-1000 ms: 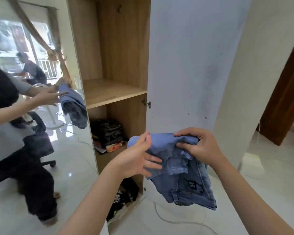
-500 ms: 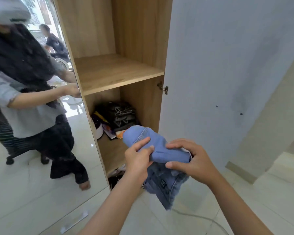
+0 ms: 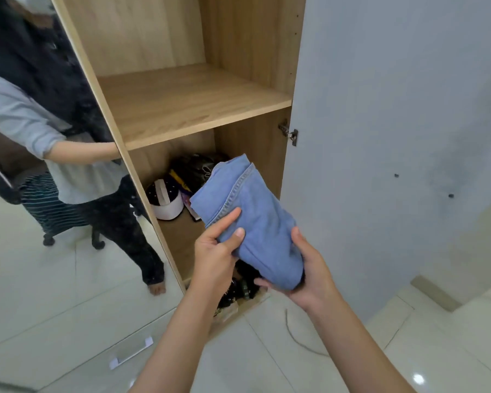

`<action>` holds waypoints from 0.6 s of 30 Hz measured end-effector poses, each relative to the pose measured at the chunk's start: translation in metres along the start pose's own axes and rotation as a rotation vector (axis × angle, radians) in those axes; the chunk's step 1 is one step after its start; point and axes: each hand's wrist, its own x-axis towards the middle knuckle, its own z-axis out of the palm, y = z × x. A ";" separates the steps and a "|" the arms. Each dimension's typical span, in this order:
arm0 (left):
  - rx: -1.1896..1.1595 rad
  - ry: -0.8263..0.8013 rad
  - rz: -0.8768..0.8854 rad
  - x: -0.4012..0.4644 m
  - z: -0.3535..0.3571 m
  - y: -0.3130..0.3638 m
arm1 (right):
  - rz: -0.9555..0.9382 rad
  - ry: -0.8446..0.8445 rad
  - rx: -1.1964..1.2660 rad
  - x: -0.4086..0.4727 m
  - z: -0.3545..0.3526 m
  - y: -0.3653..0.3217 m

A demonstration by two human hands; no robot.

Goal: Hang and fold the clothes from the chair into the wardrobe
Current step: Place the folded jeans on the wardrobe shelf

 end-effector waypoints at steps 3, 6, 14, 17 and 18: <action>0.002 0.042 -0.015 0.006 -0.009 0.000 | -0.124 -0.011 0.072 0.022 0.001 -0.006; 0.050 0.073 -0.002 0.012 -0.018 0.000 | -0.131 0.034 0.099 0.039 0.002 -0.009; 0.027 0.183 0.009 0.019 -0.036 -0.004 | -0.208 0.056 -0.009 0.082 0.018 -0.025; 0.004 0.169 -0.009 0.019 -0.039 -0.003 | -0.218 0.007 -0.048 0.093 0.026 -0.037; 0.003 0.173 -0.009 0.019 -0.041 -0.002 | -0.220 -0.006 -0.069 0.096 0.028 -0.041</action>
